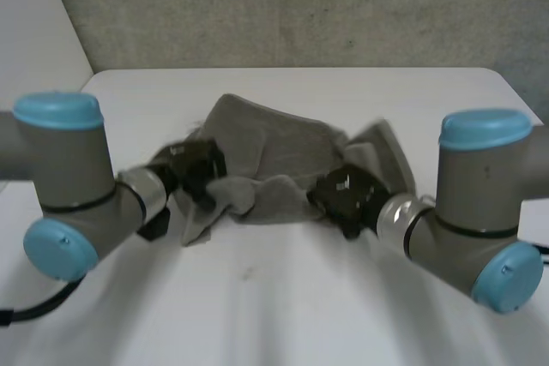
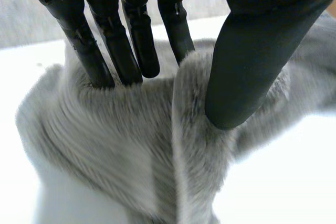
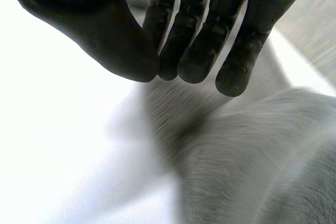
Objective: Fold the towel.
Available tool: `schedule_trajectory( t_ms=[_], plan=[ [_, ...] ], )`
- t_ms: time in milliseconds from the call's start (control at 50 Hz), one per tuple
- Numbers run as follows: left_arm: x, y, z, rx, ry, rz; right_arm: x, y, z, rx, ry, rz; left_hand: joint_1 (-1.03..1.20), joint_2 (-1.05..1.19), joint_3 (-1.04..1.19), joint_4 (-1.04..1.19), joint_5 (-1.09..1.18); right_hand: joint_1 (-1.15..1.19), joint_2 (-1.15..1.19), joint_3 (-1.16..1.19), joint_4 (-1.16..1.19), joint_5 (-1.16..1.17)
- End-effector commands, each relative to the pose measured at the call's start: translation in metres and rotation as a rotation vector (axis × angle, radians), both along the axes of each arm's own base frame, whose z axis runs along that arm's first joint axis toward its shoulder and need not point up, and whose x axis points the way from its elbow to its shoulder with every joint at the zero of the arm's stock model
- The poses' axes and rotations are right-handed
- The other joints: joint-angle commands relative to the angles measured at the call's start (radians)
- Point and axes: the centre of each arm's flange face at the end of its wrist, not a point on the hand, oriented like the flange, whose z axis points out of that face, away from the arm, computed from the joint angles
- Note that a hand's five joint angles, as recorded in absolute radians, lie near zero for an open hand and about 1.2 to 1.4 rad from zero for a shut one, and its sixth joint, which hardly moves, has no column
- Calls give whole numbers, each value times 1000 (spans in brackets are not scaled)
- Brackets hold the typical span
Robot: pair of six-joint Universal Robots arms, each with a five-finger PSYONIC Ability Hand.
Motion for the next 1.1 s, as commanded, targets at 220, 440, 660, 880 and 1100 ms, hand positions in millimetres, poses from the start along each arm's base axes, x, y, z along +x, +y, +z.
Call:
schedule_trajectory(
  t_ms=[220, 440, 660, 880, 1100],
  plan=[
    [12, 35, 26, -113, -119, -71, -17, 21, 47, 10, -47, -52, -89, -88, -88, -87, -90, -917, -895, -907, -911, -918],
    [20, 38, 31, -126, -129, -28, -26, -42, 93, -32, -268, -252, -468, -467, -467, -466, -469, -1140, -1118, -1130, -1134, -1141],
    [24, 30, 20, -148, -146, 47, -24, -113, 66, 45, -205, -390, -460, -458, -459, -457, -460, -1058, -1036, -1048, -1052, -1059],
    [29, 33, 11, -149, -173, 102, -7, -147, 15, 201, -182, -375, -228, -227, -227, -226, -229, -896, -875, -887, -890, -898],
    [25, 43, 5, -130, -182, 80, -2, -151, -15, 316, -247, -380, -192, -191, -191, -190, -193, -828, -807, -819, -822, -830]
  ],
)
